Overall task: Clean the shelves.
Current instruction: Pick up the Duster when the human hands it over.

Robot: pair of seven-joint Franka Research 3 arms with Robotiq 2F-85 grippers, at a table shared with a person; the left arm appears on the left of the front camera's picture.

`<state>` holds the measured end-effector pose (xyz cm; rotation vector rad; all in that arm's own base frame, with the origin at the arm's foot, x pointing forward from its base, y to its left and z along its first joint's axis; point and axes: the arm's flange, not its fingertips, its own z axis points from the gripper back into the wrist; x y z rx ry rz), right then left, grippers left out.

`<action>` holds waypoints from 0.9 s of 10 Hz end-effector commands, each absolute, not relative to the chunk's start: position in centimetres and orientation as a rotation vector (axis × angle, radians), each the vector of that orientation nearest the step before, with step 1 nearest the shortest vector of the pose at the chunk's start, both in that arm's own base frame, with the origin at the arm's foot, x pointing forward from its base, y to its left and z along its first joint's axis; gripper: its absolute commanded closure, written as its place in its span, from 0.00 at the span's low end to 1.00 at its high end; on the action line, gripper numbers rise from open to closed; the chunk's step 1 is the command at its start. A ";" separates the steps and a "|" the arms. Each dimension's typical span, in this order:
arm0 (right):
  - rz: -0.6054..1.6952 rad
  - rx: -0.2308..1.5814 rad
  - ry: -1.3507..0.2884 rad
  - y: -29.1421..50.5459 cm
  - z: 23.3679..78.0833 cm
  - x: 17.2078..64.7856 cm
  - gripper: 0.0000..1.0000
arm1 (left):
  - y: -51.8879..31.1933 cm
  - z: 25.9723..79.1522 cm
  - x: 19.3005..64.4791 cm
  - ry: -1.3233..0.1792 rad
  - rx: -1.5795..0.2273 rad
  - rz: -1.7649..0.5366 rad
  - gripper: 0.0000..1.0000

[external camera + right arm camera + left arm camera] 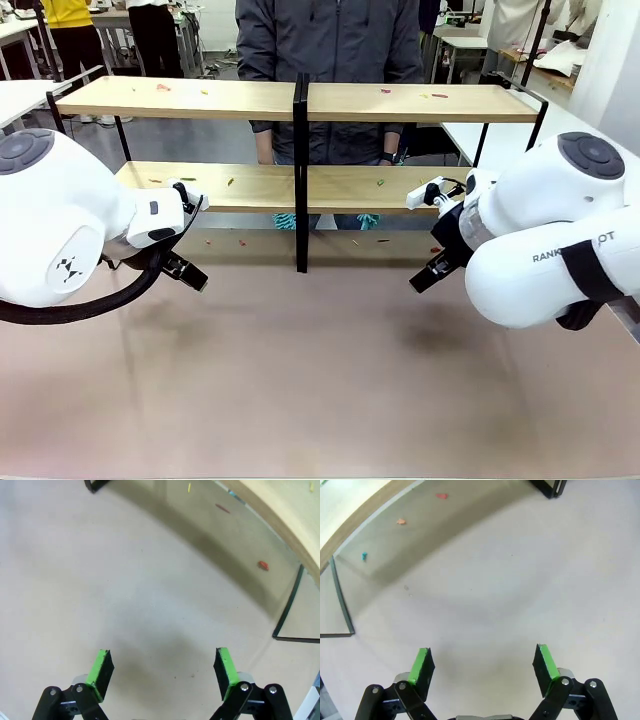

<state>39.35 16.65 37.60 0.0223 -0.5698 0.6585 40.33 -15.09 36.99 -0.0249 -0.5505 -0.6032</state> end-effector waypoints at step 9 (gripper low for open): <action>0.431 -0.323 -0.867 14.0 60.7 24.6 0.00 | -13.5 62.5 29.7 -1.150 -0.050 -0.676 0.00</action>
